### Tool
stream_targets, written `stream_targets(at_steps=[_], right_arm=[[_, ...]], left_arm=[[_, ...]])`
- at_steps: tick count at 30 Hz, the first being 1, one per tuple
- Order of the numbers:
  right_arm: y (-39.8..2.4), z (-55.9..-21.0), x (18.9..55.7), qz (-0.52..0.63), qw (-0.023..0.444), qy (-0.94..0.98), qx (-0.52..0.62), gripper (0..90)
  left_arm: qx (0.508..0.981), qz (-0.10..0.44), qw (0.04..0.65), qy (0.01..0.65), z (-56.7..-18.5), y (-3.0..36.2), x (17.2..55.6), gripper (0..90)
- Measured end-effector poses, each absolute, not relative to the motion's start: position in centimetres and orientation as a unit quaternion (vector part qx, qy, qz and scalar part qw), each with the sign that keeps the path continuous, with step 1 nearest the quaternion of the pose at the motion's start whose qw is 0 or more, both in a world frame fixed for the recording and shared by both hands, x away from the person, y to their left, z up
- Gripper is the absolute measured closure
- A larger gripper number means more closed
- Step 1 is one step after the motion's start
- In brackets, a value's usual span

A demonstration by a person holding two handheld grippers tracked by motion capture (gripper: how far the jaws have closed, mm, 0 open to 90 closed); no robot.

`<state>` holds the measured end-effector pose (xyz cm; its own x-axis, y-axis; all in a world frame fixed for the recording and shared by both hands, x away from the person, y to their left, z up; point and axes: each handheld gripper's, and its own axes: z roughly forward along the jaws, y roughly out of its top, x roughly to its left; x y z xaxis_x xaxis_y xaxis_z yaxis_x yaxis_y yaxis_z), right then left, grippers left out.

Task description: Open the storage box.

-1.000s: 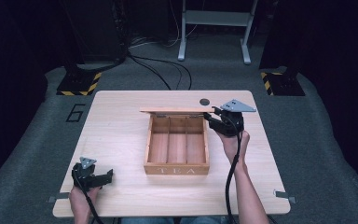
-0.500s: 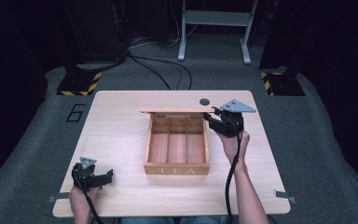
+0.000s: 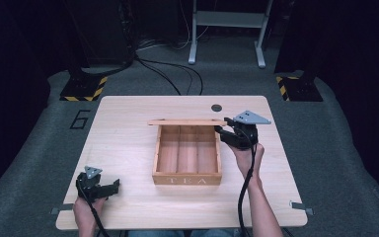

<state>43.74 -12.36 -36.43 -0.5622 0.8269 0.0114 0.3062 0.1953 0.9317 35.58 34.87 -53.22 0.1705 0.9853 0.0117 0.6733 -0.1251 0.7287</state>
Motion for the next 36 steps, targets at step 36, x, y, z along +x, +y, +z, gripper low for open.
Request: stream_targets(at_steps=[36], right_arm=[[-12.5,-43.6,40.7,0.471,0.178,0.747,0.434,29.8]], left_arm=[[0.702,0.257,0.301,0.592,-53.2,34.8,35.6,3.3]])
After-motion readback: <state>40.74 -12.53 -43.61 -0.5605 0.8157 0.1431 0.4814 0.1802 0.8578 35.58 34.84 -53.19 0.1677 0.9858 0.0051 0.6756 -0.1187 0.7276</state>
